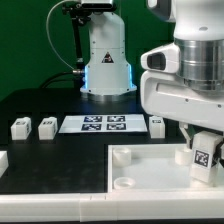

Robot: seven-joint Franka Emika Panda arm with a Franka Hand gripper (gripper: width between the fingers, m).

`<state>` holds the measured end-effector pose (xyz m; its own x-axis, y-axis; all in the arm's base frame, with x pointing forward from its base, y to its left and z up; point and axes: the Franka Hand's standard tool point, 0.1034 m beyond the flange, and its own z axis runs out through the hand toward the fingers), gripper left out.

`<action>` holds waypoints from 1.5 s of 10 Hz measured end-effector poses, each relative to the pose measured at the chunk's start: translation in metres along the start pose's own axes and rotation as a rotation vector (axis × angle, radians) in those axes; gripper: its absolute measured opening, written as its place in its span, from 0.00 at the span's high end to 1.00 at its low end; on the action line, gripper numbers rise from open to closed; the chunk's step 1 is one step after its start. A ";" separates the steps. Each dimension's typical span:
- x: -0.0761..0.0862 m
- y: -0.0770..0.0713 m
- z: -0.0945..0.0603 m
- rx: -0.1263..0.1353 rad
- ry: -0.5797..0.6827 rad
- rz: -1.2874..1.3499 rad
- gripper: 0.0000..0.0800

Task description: Assemble one leg

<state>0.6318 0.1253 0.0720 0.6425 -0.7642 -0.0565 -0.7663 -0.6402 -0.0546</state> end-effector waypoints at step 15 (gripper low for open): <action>0.018 0.000 -0.007 -0.041 0.017 -0.896 0.19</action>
Offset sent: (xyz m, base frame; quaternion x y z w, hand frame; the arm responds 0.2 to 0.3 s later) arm 0.0000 0.0000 0.0000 0.0000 0.0000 0.0899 0.9960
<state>0.6429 0.1108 0.0779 0.9997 0.0230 0.0053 0.0232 -0.9991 -0.0356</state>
